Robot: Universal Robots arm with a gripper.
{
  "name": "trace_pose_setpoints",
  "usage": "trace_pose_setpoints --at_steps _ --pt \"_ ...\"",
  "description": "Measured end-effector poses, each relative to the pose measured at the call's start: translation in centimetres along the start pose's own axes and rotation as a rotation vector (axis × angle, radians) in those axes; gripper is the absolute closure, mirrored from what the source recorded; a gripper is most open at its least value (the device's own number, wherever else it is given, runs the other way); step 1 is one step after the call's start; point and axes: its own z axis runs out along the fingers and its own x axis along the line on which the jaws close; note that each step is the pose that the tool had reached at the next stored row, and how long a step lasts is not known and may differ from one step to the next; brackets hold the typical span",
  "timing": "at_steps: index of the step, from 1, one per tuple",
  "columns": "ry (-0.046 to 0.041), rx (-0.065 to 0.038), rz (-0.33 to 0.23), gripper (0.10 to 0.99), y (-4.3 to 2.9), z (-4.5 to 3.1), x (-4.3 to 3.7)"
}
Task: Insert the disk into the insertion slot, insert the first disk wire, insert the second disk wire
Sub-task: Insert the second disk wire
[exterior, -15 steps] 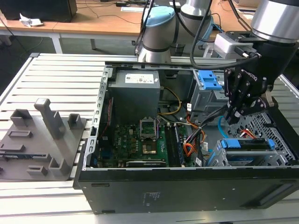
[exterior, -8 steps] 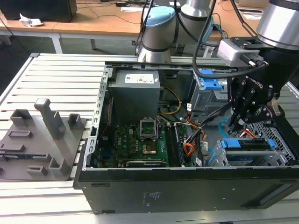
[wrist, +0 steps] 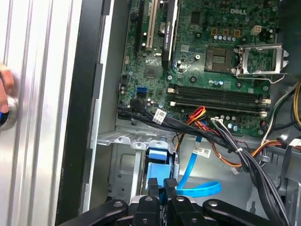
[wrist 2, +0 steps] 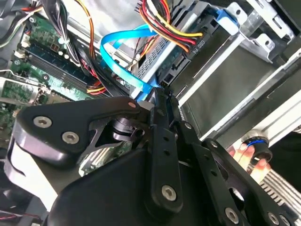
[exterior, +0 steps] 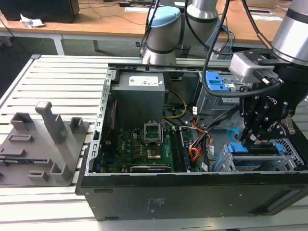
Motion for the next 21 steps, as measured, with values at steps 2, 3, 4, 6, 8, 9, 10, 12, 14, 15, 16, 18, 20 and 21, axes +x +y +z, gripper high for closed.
trace_pose_setpoints --at_steps 2,3,4,6,8,9,10,12,14,15,16,18,20,21 --pt "-0.0010 -0.005 0.046 0.922 -0.02 0.01 -0.01" --pt "-0.0016 -0.007 0.066 0.922 -0.02 0.01 0.00" --pt "-0.0029 -0.010 0.101 0.922 -0.02 0.01 0.00" --pt "-0.0053 -0.014 0.123 0.922 -0.29 0.01 0.01" --pt "-0.0067 -0.025 0.122 0.922 -2.23 -0.04 -0.18" --pt "-0.0068 -0.028 0.122 0.922 -2.76 -0.06 -0.23" --pt "-0.0068 -0.029 0.122 0.922 -3.08 -0.06 -0.26" --pt "-0.0068 -0.029 0.122 0.922 -3.11 -0.06 -0.26" --pt "-0.0068 -0.029 0.122 0.922 -3.11 -0.05 -0.26" --pt "-0.0068 -0.029 0.122 0.922 -3.12 -0.06 -0.26" --pt "-0.0069 -0.029 0.122 0.922 -3.12 -0.01 -0.26" --pt "-0.0066 -0.029 0.122 0.922 -3.18 0.16 -0.27" --pt "-0.0068 -0.029 0.122 0.922 -3.38 0.23 -0.28" --pt "-0.0067 -0.029 0.122 0.922 -3.38 0.32 -0.29"
